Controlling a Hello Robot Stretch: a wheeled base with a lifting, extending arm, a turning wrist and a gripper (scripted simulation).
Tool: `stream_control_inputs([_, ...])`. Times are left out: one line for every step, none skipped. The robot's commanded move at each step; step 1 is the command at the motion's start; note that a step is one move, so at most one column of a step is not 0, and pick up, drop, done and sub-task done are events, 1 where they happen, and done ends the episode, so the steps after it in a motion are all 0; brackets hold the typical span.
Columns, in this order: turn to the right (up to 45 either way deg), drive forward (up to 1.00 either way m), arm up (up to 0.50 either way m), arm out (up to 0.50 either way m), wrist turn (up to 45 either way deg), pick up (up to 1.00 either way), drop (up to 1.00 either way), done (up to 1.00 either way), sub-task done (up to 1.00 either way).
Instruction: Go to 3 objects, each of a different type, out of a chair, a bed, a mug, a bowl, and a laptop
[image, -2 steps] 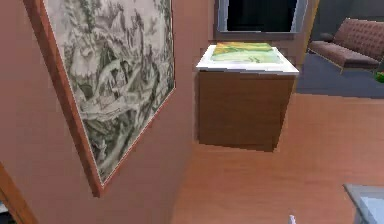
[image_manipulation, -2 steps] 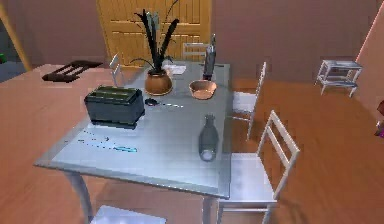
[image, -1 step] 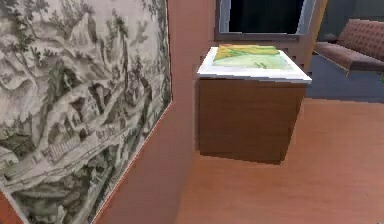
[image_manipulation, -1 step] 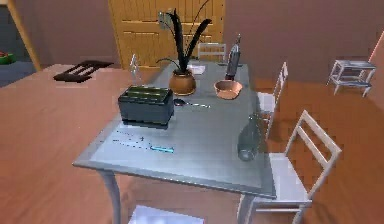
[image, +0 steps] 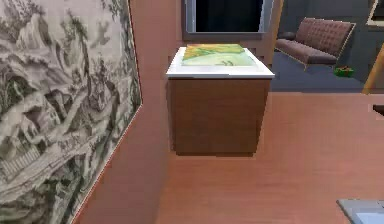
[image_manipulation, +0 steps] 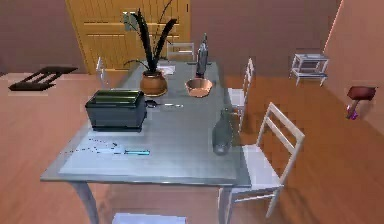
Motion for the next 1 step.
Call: stream_control_inputs([0.0, 0.45, 0.00, 0.00, 0.0, 0.00, 0.00, 0.00, 0.00])
